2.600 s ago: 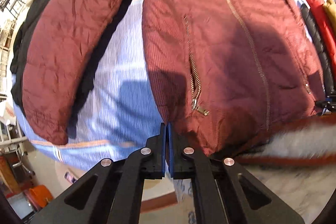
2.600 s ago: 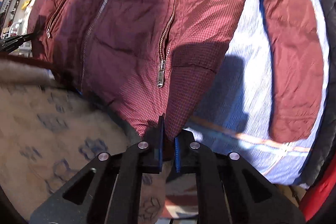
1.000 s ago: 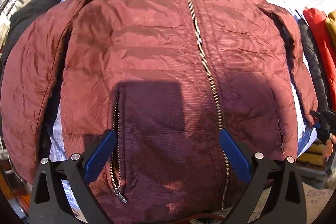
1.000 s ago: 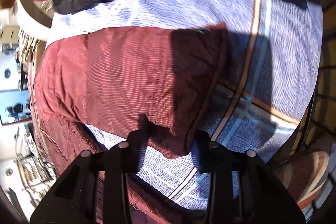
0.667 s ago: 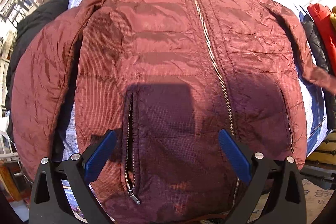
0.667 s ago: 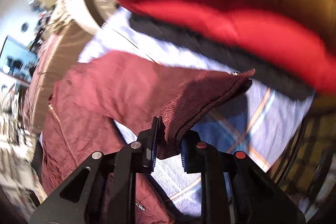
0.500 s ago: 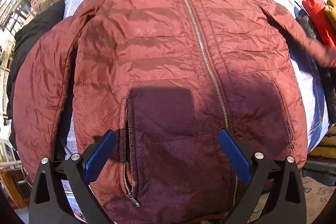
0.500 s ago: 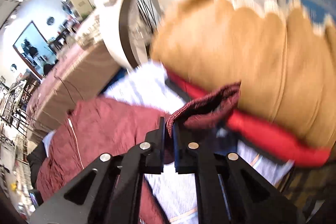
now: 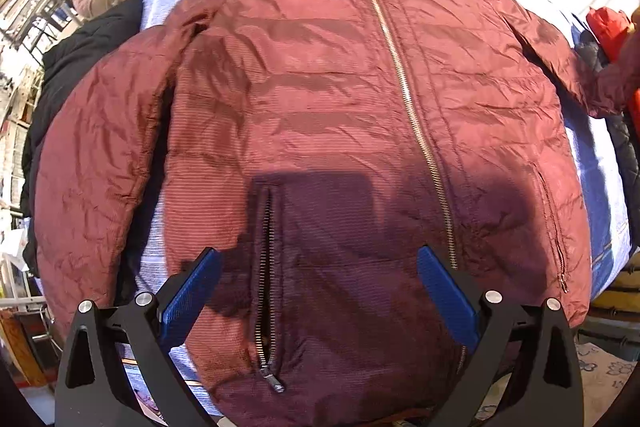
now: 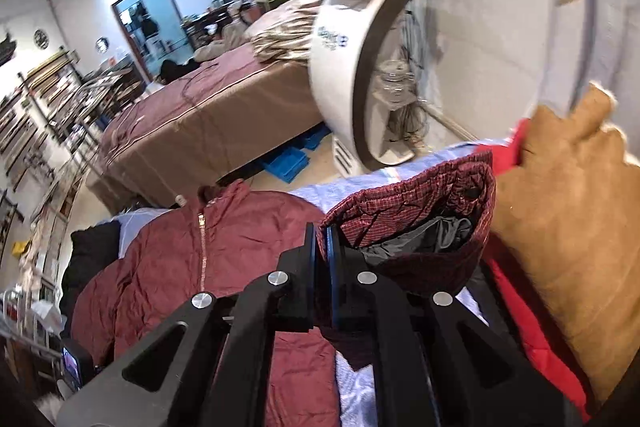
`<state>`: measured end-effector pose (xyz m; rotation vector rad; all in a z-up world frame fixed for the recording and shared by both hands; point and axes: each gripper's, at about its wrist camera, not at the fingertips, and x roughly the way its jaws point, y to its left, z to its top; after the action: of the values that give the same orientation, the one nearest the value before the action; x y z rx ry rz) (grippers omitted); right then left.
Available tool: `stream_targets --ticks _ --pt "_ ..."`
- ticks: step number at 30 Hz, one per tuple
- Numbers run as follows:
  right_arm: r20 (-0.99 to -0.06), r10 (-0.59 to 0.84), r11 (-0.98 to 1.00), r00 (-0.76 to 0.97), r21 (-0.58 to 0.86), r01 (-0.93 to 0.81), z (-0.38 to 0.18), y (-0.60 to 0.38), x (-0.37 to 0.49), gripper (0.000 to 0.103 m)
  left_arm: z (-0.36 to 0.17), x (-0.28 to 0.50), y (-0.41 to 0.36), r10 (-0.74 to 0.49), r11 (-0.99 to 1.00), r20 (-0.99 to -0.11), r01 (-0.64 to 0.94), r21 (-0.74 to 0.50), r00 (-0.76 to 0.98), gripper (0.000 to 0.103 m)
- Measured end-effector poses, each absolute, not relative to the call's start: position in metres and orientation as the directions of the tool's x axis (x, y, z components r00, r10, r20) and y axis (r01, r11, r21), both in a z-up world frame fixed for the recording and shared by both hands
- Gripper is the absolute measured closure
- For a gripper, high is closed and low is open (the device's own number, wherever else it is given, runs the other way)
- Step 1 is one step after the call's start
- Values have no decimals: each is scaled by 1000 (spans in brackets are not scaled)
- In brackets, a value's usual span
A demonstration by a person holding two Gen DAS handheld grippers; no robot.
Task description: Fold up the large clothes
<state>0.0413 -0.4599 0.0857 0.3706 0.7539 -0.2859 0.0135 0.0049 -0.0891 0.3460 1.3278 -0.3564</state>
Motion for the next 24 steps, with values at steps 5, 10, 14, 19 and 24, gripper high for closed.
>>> stream_targets --ticks 5,10,14,19,24 --pt "-695 91 974 713 210 81 97 -353 145 97 -78 21 24 -15 917 -968 390 86 250 7" --pt "-729 301 953 615 204 -225 81 -217 218 97 -76 24 48 2 948 -971 309 78 240 7" --pt "-774 385 915 503 248 -318 33 -137 249 97 -82 22 65 37 960 -976 263 95 217 7" --pt "-819 392 909 418 274 -315 -26 -94 282 97 -90 25 82 66 967 -980 228 109 189 6" --pt "-854 394 916 340 331 -229 -66 -104 293 95 -92 42 85 73 967 -978 227 117 194 7"
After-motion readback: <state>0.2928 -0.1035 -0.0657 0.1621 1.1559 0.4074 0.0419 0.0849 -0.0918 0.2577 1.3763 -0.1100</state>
